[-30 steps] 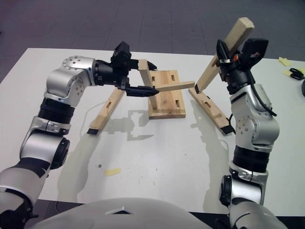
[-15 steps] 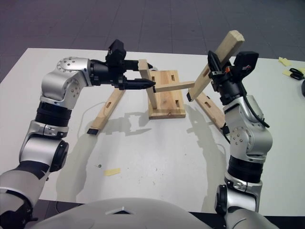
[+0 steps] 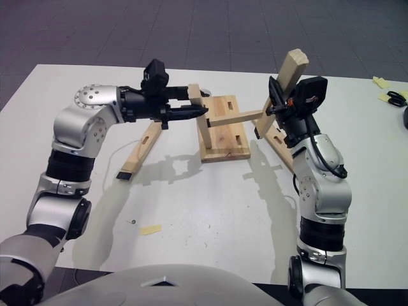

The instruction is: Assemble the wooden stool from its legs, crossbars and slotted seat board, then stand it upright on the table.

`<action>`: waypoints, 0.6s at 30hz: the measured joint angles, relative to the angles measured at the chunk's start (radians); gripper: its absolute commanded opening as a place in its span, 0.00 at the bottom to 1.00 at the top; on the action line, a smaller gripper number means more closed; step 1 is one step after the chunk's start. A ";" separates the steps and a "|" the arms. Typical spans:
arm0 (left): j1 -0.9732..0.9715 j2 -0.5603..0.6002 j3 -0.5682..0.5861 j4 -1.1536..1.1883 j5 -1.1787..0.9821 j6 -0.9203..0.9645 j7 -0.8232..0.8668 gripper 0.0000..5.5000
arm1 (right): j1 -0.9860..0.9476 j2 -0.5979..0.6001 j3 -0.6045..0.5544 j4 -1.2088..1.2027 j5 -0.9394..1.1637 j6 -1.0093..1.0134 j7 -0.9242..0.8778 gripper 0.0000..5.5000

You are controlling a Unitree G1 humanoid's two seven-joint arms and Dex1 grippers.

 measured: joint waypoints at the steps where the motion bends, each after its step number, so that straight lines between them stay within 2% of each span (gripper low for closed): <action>1: 0.014 -0.001 -0.007 -0.018 0.005 -0.007 0.014 0.38 | 0.001 0.000 0.000 0.000 -0.001 0.000 0.000 0.19; 9: 0.153 -0.033 -0.043 -0.188 0.034 -0.049 0.175 0.38 | 0.052 0.001 0.006 -0.008 -0.019 0.000 0.008 0.19; 18: 0.176 -0.035 -0.049 -0.213 0.030 -0.049 0.214 0.38 | 0.051 0.048 0.023 0.025 -0.056 -0.067 -0.002 0.19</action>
